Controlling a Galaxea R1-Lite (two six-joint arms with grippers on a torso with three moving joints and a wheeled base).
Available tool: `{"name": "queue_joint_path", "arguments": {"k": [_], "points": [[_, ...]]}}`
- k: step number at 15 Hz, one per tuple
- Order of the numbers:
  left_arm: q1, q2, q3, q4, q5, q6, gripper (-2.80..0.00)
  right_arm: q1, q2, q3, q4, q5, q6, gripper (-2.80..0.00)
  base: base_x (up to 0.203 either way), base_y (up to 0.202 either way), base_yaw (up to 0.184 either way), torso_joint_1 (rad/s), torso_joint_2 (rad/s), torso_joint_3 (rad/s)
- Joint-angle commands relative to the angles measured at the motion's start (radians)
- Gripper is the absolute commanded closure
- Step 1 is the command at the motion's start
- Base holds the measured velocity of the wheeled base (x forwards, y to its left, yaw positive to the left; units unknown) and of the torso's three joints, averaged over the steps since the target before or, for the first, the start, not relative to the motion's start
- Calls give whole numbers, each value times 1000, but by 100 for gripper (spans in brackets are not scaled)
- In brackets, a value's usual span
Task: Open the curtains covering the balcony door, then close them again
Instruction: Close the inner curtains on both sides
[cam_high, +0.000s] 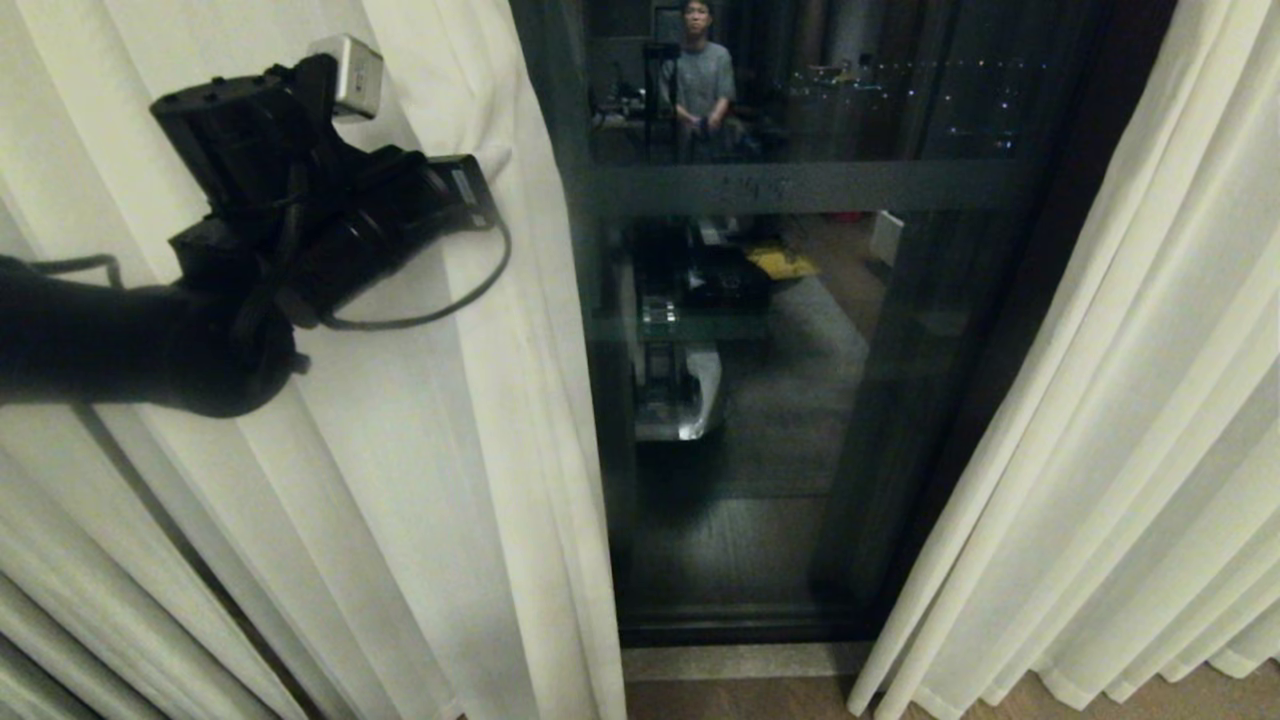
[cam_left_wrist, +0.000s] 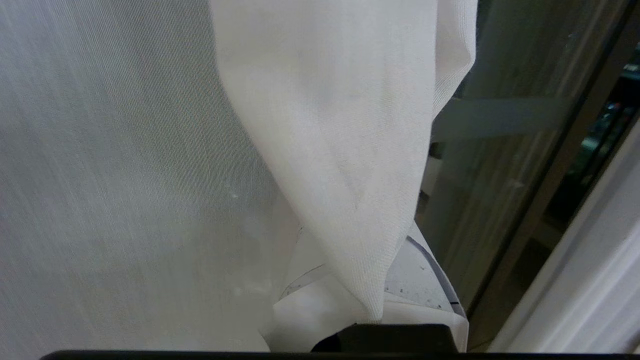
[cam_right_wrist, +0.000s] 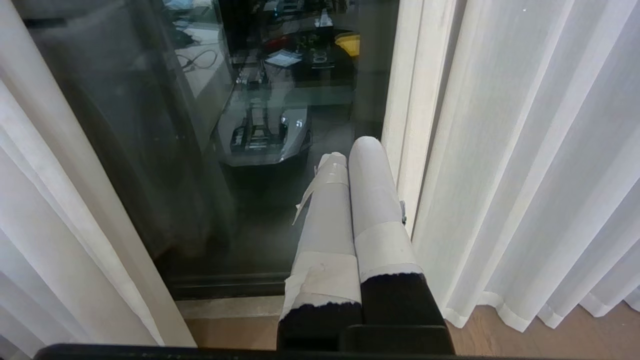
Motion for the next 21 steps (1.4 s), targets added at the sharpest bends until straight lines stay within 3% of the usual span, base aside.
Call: {"name": "queue_joint_path", "arguments": {"k": [1,7,13,21], "points": [[4,2,0,-6,5,26,0,0,1,0,-1,0,0,0,0,0,0,0,0,0],[20,-1,3,-6,8,71,0,0,1,0,-1,0,0,0,0,0,0,0,0,0],[20,4,1,-6,8,76,0,0,1,0,-1,0,0,0,0,0,0,0,0,0],[-5,34,-12,-6,5,78,0,0,1,0,-1,0,0,0,0,-159,4,2,2,0]]}}
